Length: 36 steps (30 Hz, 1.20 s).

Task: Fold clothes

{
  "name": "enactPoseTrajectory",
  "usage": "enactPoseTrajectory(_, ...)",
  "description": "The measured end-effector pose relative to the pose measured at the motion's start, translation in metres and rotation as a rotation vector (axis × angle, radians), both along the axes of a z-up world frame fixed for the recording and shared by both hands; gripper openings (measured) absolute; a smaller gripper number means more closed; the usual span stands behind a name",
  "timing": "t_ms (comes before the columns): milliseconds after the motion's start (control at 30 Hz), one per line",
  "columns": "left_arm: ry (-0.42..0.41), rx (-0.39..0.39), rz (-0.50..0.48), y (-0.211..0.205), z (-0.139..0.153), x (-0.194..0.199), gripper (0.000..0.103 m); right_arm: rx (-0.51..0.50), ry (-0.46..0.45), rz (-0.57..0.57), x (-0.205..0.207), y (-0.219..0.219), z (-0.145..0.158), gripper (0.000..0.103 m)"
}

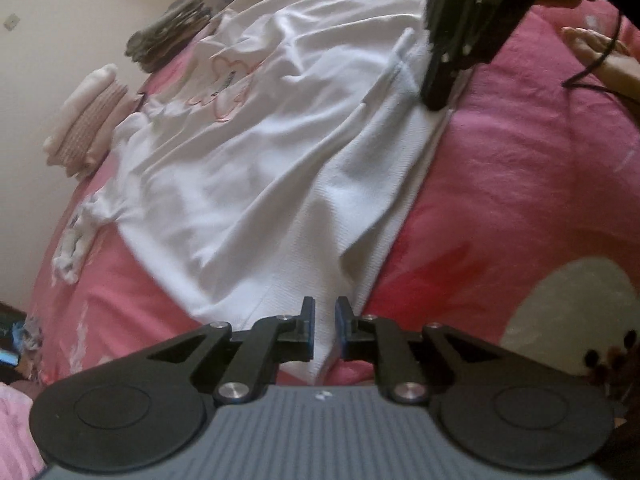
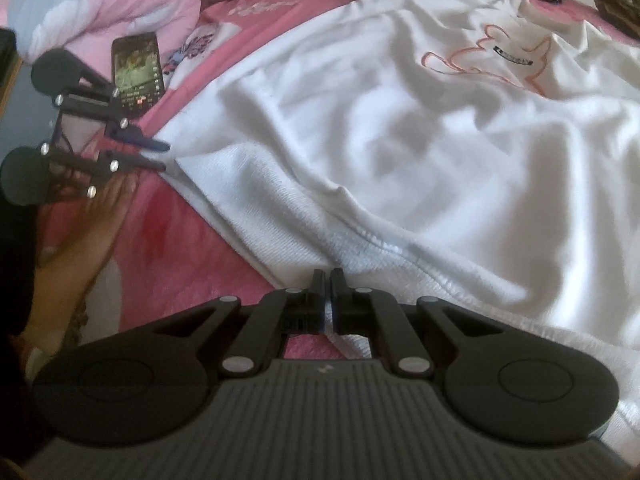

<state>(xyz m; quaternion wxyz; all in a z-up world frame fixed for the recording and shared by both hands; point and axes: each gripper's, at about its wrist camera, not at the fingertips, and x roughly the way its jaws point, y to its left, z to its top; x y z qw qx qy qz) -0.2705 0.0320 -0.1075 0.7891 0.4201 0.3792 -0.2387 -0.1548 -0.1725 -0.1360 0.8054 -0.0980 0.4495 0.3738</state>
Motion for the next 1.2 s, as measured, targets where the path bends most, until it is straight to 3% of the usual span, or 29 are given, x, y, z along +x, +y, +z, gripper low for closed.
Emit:
enactPoseTrajectory(167,-0.003,0.014,-0.041,-0.007,-0.003,-0.003,0.032,-0.016,-0.010,0.005,0.000,0.002,0.001,0.002)
enactPoseTrajectory(367,-0.002,-0.009,0.006,-0.012,-0.010,0.009,0.032,-0.027,-0.015,0.006,0.000,0.003,0.001,0.002)
enactPoseTrajectory(833,-0.048,0.071,-0.060,-0.008,-0.013,0.001,0.009,-0.047,-0.027,0.019,-0.002,0.007,0.001,0.002)
enactPoseTrajectory(900,-0.048,0.084,-0.078,-0.007,-0.014,-0.001,0.002,-0.049,-0.026,0.021,-0.001,0.008,0.002,0.002)
enactPoseTrajectory(1033,-0.060,0.117,-0.153,-0.008,-0.013,-0.011,0.001,-0.053,-0.027,0.023,-0.001,0.008,0.003,0.002)
enactPoseTrajectory(1200,-0.001,0.167,-0.151,-0.004,-0.026,-0.009,0.002,-0.056,-0.026,0.023,-0.001,0.008,0.003,0.002)
